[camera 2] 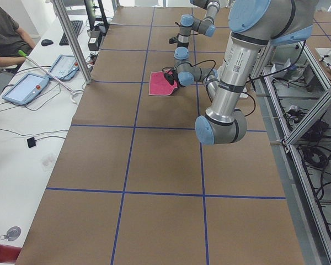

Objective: Fold towel twice with both arms
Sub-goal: 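Lift both near corners with both grippers and pull them upward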

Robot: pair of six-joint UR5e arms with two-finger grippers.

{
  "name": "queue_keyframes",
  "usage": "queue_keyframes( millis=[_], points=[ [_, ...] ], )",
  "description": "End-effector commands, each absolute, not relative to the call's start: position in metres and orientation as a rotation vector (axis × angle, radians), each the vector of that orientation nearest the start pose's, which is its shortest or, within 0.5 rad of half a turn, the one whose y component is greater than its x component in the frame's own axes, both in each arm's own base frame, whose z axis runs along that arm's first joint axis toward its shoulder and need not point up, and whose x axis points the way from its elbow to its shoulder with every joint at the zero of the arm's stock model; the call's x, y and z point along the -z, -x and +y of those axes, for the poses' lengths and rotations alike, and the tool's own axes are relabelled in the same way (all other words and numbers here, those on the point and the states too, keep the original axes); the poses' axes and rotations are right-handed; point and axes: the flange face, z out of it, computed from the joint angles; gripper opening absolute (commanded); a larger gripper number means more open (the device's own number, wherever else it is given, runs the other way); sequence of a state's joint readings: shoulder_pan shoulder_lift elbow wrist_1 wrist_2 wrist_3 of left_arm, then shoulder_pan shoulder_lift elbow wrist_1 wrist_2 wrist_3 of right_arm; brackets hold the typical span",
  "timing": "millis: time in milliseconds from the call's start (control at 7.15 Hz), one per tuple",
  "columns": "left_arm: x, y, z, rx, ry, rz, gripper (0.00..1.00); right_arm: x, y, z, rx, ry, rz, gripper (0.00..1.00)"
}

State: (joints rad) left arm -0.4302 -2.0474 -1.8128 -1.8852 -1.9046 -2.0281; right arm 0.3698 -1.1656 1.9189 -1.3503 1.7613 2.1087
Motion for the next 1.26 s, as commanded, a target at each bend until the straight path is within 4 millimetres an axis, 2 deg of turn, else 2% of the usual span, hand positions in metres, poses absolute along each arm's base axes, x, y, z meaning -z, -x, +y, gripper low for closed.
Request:
queue_keyframes(
  millis=[0, 1119],
  points=[
    [-0.2428, -0.5221, -0.354, 0.632, 0.32, 1.04, 0.0, -0.2597, 0.5054, -0.3201, -0.741, 0.265, -0.974, 0.0],
    [-0.242, -0.5203, -0.354, 0.634, 0.322, 1.042, 0.0, -0.2574, 0.5021, -0.3165, -0.762, 0.285, -0.978, 0.0]
  ],
)
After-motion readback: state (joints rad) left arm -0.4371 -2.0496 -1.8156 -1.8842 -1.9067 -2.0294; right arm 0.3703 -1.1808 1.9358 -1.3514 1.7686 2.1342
